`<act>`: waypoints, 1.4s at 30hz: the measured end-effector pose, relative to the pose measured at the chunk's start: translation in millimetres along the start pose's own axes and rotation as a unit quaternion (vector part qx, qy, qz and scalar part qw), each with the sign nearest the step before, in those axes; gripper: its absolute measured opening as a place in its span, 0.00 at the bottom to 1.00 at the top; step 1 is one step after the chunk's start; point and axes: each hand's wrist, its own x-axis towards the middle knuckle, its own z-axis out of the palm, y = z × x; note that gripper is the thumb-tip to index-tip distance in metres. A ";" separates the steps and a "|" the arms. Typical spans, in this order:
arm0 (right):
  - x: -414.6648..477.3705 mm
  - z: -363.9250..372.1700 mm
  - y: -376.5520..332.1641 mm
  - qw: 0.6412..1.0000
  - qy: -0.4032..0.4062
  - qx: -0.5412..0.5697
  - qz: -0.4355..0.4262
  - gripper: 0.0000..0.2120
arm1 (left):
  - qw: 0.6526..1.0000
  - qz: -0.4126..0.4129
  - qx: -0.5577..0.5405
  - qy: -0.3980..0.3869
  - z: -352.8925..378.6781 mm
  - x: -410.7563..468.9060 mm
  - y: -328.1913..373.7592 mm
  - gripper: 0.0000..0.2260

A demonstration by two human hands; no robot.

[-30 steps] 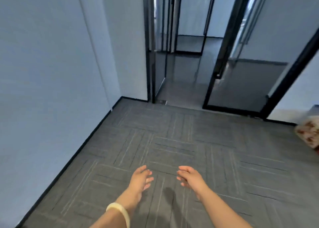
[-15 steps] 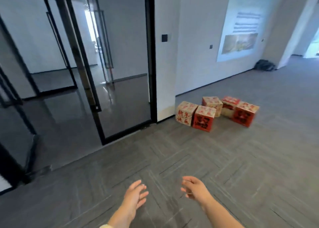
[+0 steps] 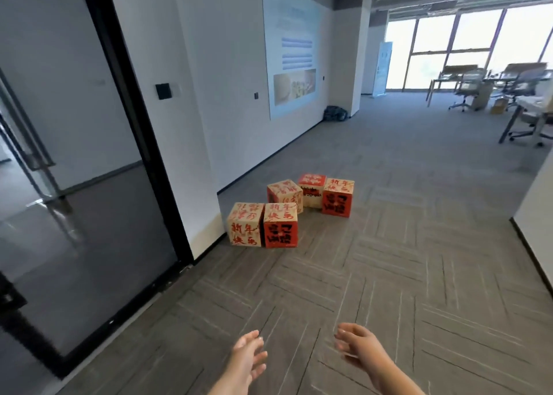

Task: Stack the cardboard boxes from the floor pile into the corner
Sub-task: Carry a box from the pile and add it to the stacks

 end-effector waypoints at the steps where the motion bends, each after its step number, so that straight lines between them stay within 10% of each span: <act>1: 19.5 2.6 -10.2 1.000 0.000 0.001 -0.001 0.04 | 1.000 0.000 0.003 -0.003 7.9 18.8 11.2 0.09; 42: 830.3 136.7 -409.6 0.993 0.059 0.007 0.101 0.08 | 0.995 -0.058 0.067 -0.050 257.1 814.2 505.9 0.12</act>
